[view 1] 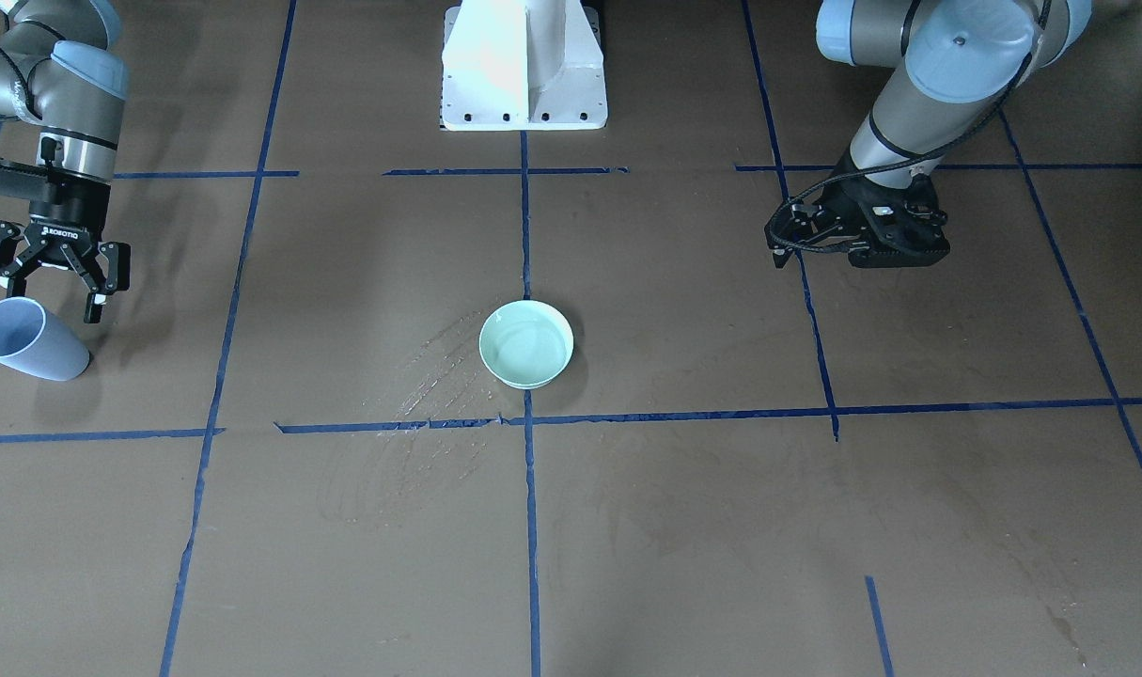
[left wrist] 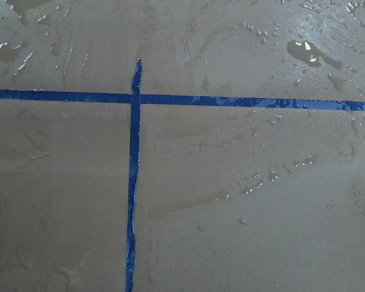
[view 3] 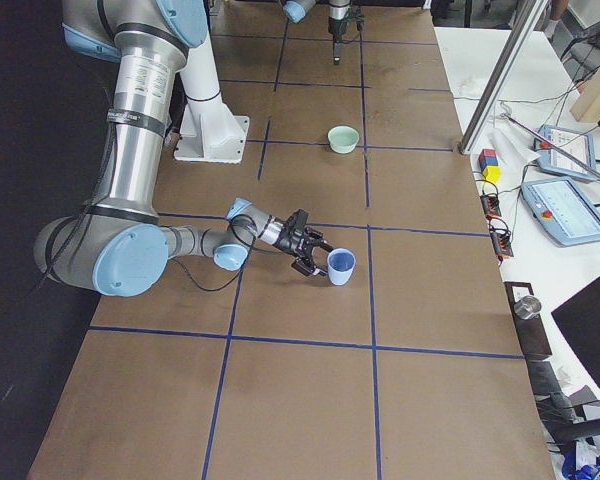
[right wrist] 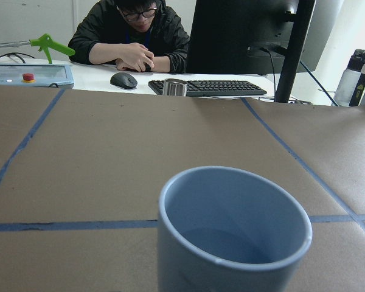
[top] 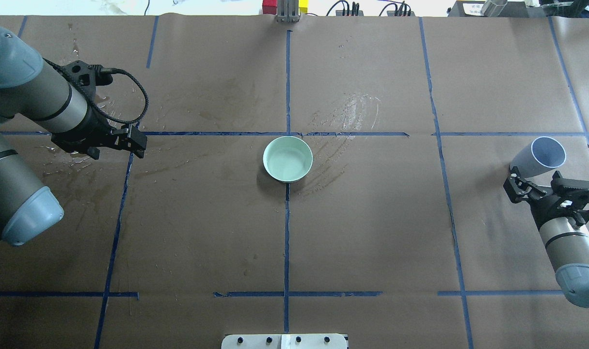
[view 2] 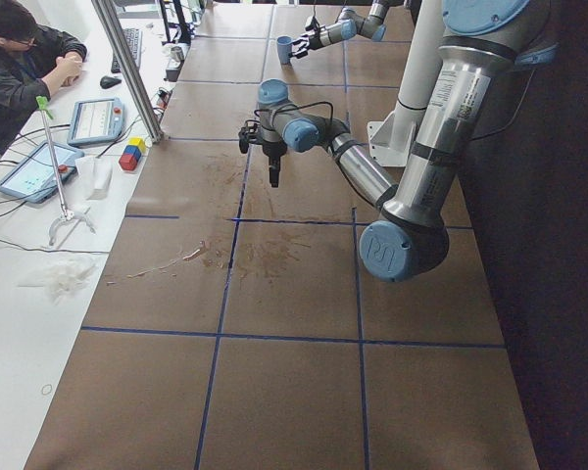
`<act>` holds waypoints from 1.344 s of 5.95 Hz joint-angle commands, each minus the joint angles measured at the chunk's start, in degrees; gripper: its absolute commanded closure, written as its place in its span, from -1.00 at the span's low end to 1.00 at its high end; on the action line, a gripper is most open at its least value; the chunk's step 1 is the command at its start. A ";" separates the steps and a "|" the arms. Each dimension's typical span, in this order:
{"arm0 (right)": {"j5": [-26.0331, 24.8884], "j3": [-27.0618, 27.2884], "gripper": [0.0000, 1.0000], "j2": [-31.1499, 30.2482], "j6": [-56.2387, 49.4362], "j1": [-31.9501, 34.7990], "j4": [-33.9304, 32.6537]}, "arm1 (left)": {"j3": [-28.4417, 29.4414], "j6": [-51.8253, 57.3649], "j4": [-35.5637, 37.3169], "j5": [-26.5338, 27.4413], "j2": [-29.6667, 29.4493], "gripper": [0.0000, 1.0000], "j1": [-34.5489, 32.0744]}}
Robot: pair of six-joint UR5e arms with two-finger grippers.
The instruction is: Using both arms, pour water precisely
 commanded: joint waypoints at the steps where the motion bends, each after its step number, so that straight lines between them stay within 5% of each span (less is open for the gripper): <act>1: -2.19 -2.54 -0.99 2.36 -0.04 -0.06 0.09 | -0.03 0.00 0.00 -0.01 0.07 -1.00 0.00; 8: -5.09 -5.28 -0.99 3.17 -0.04 0.46 0.44 | 0.41 0.09 0.00 -0.01 -0.02 -1.00 0.08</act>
